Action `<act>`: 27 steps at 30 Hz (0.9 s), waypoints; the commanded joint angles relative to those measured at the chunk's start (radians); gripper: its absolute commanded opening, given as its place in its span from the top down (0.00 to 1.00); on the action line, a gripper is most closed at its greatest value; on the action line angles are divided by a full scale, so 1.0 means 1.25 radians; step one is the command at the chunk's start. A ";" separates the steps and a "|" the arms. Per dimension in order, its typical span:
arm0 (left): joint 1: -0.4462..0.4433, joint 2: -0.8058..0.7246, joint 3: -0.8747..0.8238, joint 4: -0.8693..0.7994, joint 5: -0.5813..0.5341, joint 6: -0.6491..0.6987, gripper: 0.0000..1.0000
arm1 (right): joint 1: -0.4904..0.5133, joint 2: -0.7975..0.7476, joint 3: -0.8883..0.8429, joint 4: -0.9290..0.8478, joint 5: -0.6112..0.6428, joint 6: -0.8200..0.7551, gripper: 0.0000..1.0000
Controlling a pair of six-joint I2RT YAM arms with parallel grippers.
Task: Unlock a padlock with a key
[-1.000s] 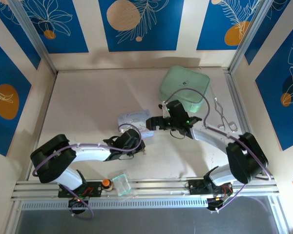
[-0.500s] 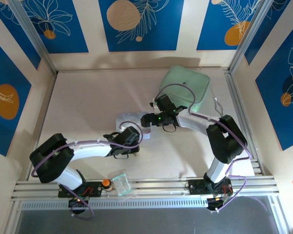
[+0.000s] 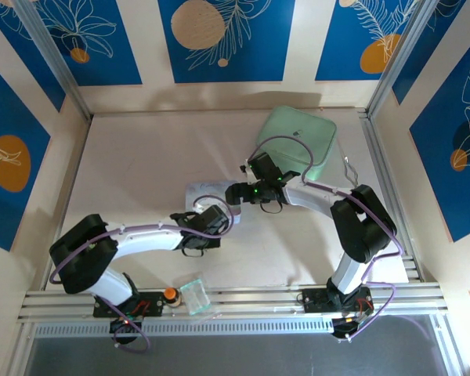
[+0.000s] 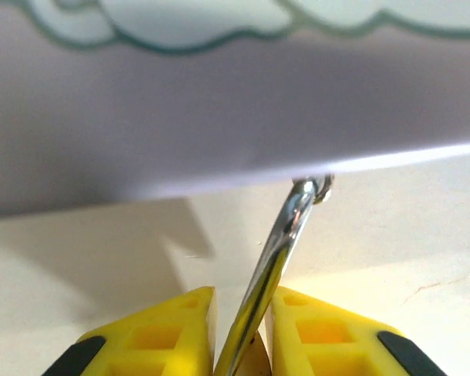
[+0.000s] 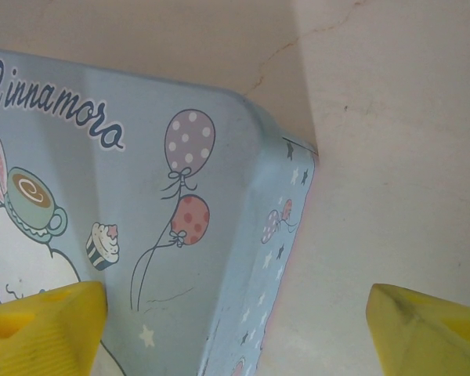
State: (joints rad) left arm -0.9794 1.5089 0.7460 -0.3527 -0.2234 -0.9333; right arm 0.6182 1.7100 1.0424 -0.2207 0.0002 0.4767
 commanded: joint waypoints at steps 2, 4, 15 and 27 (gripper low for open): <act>-0.021 0.018 0.028 -0.094 -0.046 0.009 0.79 | 0.011 0.025 -0.018 -0.055 0.008 0.004 0.14; -0.028 0.025 0.042 -0.124 -0.069 0.009 0.78 | 0.013 0.023 -0.018 -0.054 0.007 0.006 0.14; -0.089 0.082 0.091 -0.184 -0.152 -0.009 0.77 | 0.017 0.014 -0.038 -0.048 0.021 0.022 0.12; -0.149 0.148 0.180 -0.303 -0.231 -0.041 0.75 | 0.018 -0.008 -0.061 -0.039 0.042 0.038 0.11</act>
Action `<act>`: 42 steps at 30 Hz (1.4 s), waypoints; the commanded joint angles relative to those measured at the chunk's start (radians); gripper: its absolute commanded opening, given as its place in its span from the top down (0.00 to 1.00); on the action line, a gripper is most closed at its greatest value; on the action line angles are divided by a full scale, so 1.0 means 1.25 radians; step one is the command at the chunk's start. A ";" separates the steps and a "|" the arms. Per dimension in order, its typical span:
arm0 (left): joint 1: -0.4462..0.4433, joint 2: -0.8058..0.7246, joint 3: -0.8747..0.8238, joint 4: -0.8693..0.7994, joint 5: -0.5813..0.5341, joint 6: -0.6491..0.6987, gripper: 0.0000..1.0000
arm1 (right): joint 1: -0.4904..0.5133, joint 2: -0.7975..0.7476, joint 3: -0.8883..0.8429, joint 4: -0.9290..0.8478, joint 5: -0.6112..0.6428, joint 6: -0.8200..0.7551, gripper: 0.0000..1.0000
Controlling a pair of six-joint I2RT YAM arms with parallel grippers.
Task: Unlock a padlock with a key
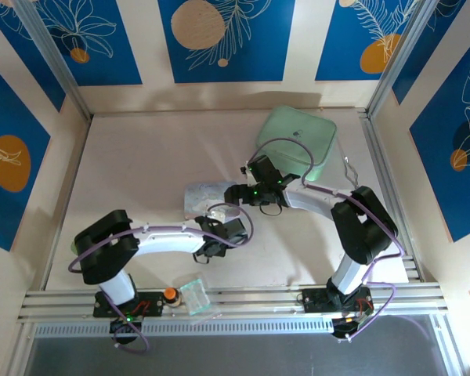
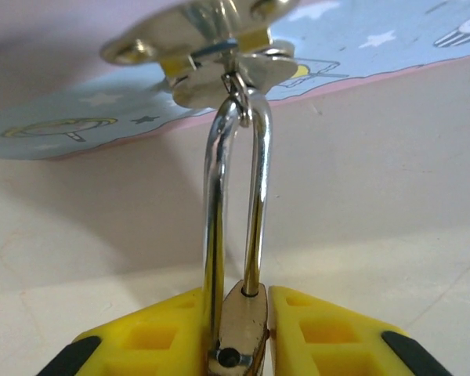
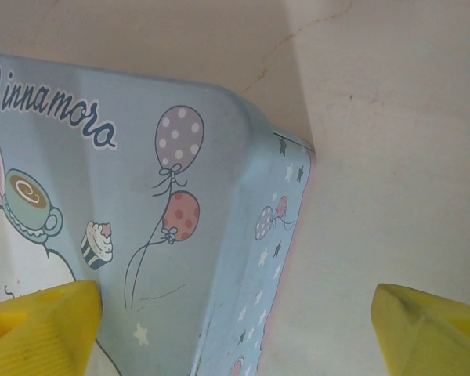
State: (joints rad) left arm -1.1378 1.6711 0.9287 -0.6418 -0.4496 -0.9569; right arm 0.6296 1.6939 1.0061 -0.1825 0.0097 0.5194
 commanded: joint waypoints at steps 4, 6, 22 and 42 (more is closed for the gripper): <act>-0.053 0.051 0.081 -0.135 -0.084 -0.044 0.75 | 0.008 -0.001 -0.038 -0.067 0.040 0.014 0.11; -0.057 0.065 0.089 -0.141 -0.078 -0.050 0.75 | 0.008 0.001 -0.037 -0.063 0.037 0.018 0.11; -0.047 0.097 0.089 -0.183 -0.099 0.007 0.91 | 0.004 -0.013 -0.061 -0.049 0.035 0.022 0.10; -0.091 0.163 0.156 -0.221 -0.089 -0.006 0.84 | 0.002 0.011 -0.081 0.007 0.018 0.059 0.10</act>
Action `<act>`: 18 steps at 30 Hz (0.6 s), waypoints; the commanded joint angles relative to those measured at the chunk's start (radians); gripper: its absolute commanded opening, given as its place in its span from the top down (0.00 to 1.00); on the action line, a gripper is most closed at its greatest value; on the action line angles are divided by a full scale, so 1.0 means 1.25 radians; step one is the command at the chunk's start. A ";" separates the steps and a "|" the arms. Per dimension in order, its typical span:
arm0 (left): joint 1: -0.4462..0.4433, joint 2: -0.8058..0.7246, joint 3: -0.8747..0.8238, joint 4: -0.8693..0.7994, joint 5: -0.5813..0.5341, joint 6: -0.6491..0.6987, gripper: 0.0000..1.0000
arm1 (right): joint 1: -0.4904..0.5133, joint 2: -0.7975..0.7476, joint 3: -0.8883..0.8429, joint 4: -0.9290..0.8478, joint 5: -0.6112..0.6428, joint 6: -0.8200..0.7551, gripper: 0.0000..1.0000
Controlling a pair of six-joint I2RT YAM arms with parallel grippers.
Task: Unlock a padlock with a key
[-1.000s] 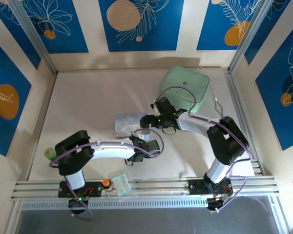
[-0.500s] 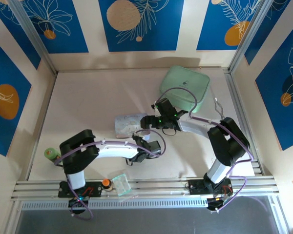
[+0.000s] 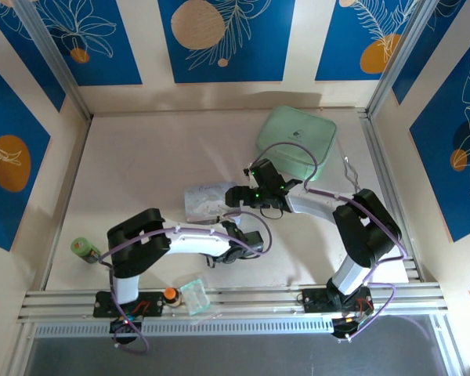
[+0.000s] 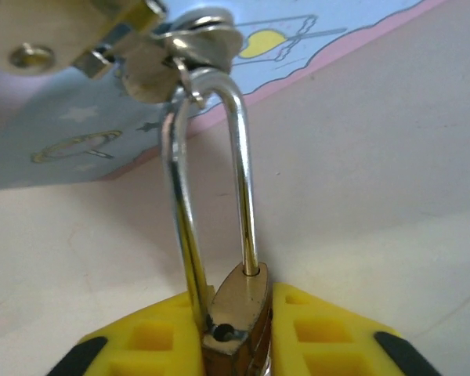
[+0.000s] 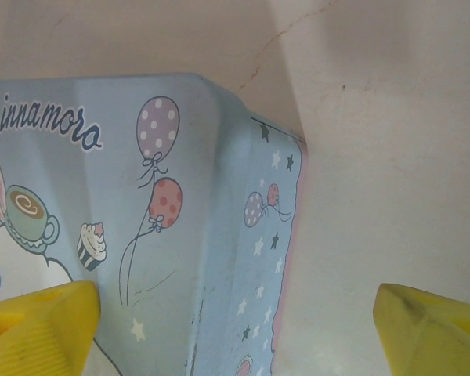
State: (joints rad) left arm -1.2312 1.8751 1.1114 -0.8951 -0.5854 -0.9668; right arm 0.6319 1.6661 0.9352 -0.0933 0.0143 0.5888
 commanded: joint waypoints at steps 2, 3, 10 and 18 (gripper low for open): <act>-0.015 0.001 0.010 -0.021 0.019 0.002 0.87 | -0.001 0.037 -0.025 -0.062 0.012 0.005 0.10; -0.009 0.002 0.008 -0.029 0.012 0.004 0.87 | -0.001 0.037 -0.025 -0.061 0.012 0.007 0.10; 0.017 0.003 -0.007 -0.048 -0.020 0.025 0.85 | -0.002 0.024 -0.027 -0.065 0.008 0.008 0.10; -0.008 0.015 0.023 -0.039 -0.011 0.013 0.67 | -0.018 0.001 -0.049 -0.045 -0.017 0.031 0.10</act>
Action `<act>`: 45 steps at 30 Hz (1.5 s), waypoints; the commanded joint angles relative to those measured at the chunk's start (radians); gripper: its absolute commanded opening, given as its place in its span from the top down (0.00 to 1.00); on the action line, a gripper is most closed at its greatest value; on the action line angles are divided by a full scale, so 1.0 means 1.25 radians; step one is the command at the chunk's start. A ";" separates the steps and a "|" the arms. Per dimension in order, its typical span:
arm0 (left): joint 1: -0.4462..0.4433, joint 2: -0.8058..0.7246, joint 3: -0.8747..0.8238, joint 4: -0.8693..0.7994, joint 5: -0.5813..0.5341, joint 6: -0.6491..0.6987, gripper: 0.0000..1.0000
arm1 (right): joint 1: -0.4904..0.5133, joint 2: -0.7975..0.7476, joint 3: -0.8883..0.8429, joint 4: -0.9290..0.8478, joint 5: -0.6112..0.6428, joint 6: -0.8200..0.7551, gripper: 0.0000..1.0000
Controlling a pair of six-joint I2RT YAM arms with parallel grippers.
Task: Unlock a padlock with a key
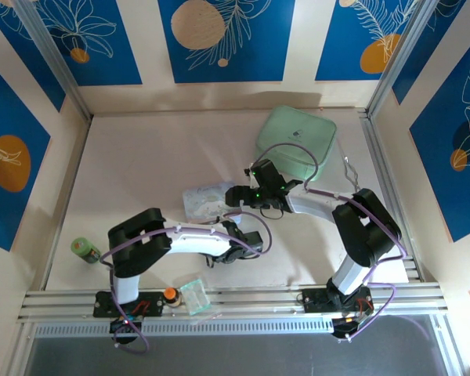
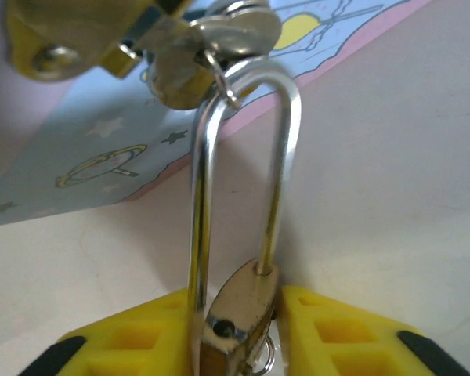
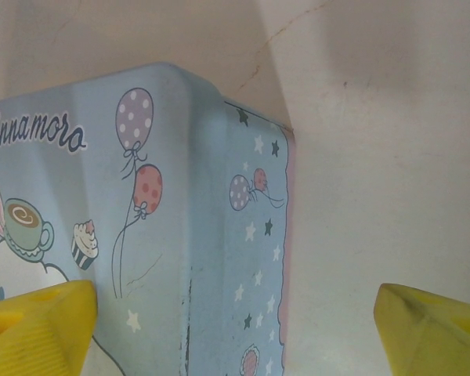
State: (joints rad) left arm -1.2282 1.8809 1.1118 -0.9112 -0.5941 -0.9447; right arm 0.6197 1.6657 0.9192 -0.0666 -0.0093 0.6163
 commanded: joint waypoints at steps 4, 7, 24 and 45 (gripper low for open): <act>-0.028 0.004 0.028 -0.031 -0.009 -0.011 0.67 | -0.013 -0.001 -0.040 -0.066 0.004 0.006 0.10; -0.038 -0.008 0.028 -0.031 0.000 -0.012 0.72 | -0.016 -0.001 -0.046 -0.062 0.005 0.006 0.09; -0.052 -0.027 0.046 -0.022 0.035 -0.012 0.66 | -0.024 -0.037 -0.080 -0.041 0.002 0.013 0.09; 0.083 -0.438 -0.026 0.098 0.017 0.317 0.01 | -0.036 -0.300 -0.132 -0.101 0.043 -0.022 0.01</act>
State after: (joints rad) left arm -1.1870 1.3949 1.1183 -0.7921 -0.5705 -0.6807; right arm 0.5690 1.3525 0.7872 -0.1490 0.0460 0.6090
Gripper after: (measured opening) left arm 0.994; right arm 0.992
